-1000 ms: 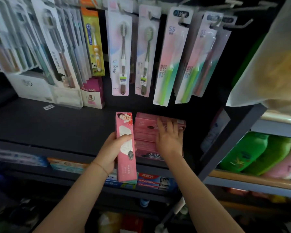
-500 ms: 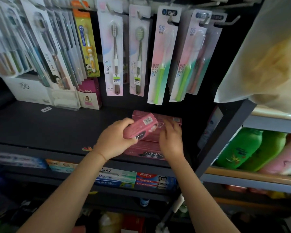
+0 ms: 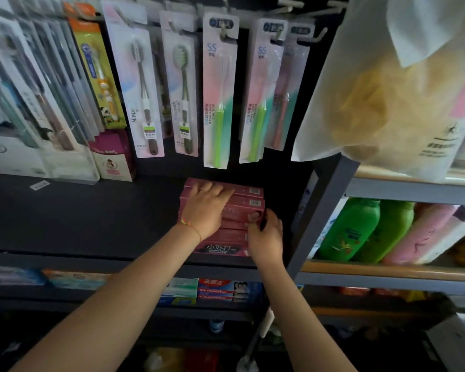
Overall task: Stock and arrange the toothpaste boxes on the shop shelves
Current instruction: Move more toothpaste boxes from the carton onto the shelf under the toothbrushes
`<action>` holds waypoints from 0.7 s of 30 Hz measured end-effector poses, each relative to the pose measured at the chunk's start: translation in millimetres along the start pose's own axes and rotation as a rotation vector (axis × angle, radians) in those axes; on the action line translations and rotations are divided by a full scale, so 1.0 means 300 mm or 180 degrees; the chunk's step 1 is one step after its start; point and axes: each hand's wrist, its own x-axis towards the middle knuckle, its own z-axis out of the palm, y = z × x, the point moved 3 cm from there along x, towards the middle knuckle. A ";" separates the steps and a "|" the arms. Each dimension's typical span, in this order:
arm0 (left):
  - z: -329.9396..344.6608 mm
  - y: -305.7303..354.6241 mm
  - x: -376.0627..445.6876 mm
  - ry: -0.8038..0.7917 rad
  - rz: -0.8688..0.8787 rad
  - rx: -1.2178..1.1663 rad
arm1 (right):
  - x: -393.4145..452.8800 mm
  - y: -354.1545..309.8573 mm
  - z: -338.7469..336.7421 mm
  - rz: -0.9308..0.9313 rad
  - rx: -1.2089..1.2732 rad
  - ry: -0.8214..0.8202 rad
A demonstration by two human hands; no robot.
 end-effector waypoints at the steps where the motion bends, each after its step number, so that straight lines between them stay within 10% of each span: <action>1: 0.010 -0.010 -0.016 0.0075 -0.0085 -0.0111 | 0.006 0.000 -0.001 0.0029 0.0007 -0.0019; 9: 0.080 -0.183 -0.150 0.0354 -0.2687 -0.3524 | 0.066 0.008 0.050 0.0226 0.0040 -0.0064; 21: 0.082 -0.204 -0.145 -0.0122 -0.2410 -0.4526 | 0.101 -0.017 0.071 0.0169 0.0017 0.0031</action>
